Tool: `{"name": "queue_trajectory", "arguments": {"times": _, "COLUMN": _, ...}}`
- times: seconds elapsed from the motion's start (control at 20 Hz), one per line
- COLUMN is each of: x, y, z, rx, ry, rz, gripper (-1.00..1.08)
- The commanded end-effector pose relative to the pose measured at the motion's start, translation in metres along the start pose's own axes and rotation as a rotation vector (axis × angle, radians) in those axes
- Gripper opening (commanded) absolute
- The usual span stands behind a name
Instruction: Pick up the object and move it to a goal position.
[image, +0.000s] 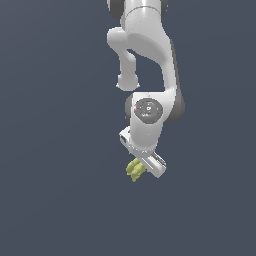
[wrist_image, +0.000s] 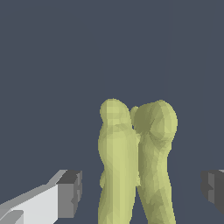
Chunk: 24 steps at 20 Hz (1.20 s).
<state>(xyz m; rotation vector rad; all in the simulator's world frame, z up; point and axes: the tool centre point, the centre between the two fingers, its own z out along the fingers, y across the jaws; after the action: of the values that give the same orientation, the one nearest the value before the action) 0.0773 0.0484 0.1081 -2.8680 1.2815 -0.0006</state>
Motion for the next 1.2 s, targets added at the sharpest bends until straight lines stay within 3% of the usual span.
{"name": "queue_trajectory", "arguments": {"times": 0.0, "x": -0.0005, "y": 0.0004, "z": 0.0129, "rx": -0.001, "ry": 0.0, "rz": 0.001, "gripper": 1.0}}
{"name": "queue_trajectory", "arguments": {"times": 0.4, "x": 0.0004, "y": -0.0007, "z": 0.0211, "rx": 0.0, "ry": 0.0, "rz": 0.002, "gripper": 1.0}}
{"name": "queue_trajectory", "arguments": {"times": 0.45, "x": 0.0004, "y": -0.0007, "z": 0.0211, "rx": 0.0, "ry": 0.0, "rz": 0.002, "gripper": -1.0}}
{"name": "queue_trajectory", "arguments": {"times": 1.15, "x": 0.0023, "y": 0.0027, "z": 0.0177, "rx": -0.001, "ry": -0.001, "rz": 0.002, "gripper": -1.0}}
